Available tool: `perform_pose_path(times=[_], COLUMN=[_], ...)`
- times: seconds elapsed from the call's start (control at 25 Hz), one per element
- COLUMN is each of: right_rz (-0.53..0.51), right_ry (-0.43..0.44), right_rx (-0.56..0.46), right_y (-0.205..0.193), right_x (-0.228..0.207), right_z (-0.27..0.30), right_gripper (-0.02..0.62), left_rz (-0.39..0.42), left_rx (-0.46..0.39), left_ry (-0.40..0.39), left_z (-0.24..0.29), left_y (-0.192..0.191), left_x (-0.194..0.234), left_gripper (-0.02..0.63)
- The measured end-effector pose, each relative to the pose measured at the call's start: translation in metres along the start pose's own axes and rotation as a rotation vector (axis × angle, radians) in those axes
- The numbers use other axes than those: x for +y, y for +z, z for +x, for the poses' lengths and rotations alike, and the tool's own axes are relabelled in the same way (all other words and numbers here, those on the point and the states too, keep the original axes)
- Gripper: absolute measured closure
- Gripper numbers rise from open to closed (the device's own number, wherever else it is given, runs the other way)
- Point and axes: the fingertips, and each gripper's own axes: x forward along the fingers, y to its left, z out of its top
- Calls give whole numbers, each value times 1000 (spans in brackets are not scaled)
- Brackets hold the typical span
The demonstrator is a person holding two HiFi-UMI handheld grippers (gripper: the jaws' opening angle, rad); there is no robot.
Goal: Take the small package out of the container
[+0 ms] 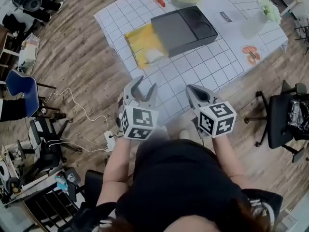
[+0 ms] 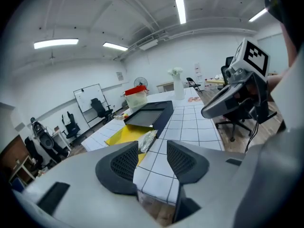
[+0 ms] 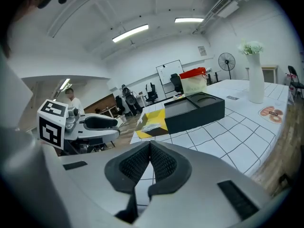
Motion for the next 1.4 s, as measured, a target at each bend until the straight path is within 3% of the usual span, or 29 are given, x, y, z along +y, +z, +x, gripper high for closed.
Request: perform_pose_path(times=[0.2,0.44,0.92,1.12,1.4], right_rz=[53,133,216,227,232], right_ry=[-42,-132,-191,-194,-210], right_rx=[24,60,74,84,72], right_y=[4,-6,-11,-15,-13], right_x=[2,-9,-23,-21,-22], right_z=[38,54,80,87,89], right_gripper=[580,580,580,580,580], left_rz=[99,256,364,361,260], left_rx=[23,56,74,73,12], left_ry=[-70,-175,-269,-277,-267], left_z=[36,79,131,140,136], left_y=[-10,-25,-28,-28,-14], left_x=[26,24,26,26,40], left_gripper=[405,402,380,407,540])
